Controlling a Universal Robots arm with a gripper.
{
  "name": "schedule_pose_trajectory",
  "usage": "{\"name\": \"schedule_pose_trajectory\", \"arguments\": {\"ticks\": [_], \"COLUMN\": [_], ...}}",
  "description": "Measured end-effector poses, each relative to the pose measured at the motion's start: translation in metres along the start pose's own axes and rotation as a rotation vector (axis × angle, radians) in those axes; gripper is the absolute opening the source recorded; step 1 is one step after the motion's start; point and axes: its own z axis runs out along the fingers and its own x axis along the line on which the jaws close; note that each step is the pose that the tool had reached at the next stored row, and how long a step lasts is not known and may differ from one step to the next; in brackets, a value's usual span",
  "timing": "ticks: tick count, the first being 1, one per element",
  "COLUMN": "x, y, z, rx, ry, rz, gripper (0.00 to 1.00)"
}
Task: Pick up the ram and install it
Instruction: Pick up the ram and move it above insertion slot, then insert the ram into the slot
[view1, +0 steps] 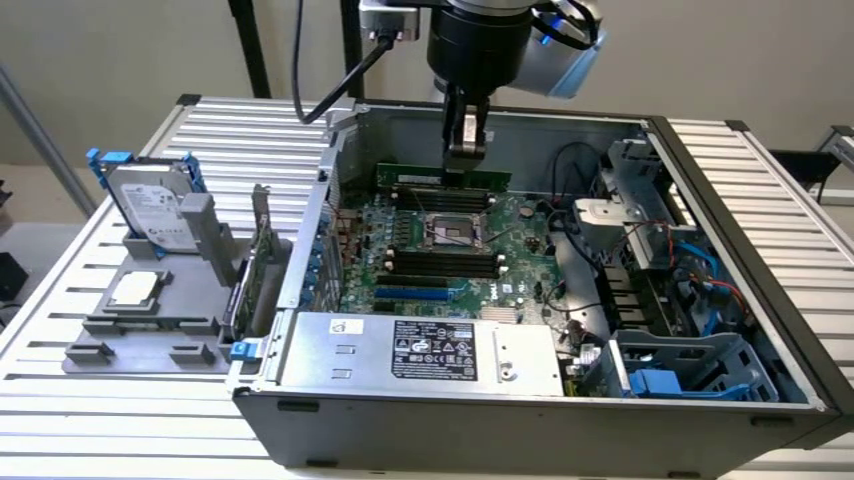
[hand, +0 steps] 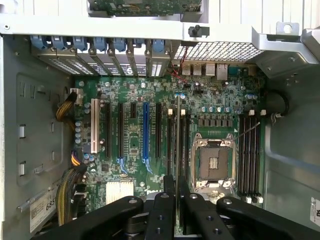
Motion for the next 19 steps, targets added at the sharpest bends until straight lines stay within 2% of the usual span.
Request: {"name": "schedule_pose_trajectory", "arguments": {"ticks": [14, 16, 19], "x": [0.0000, 0.0001, 0.0005], "y": [0.0000, -0.0002, -0.0003], "z": [0.0000, 0.0021, 0.0075], "rx": [0.0001, 0.0027, 0.0035], "ry": [0.0001, -0.0001, -0.0001], "rz": [0.000, 0.000, 0.000], "gripper": [0.14, 0.14, 0.14]}}
